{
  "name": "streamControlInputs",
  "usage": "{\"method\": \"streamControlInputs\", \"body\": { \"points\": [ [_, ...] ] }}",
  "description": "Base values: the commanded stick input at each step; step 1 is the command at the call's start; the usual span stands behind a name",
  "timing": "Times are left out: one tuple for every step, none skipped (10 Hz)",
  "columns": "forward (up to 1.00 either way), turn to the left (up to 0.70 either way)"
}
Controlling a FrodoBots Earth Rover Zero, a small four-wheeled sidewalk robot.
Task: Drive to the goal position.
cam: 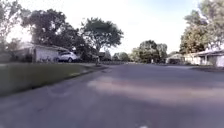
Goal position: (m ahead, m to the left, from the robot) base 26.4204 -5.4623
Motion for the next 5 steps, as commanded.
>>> {"method": "streamControlInputs", "body": {
  "points": [
    [1.00,0.00],
    [1.00,0.00],
    [1.00,0.00],
    [1.00,0.00],
    [1.00,0.00]
  ]
}}
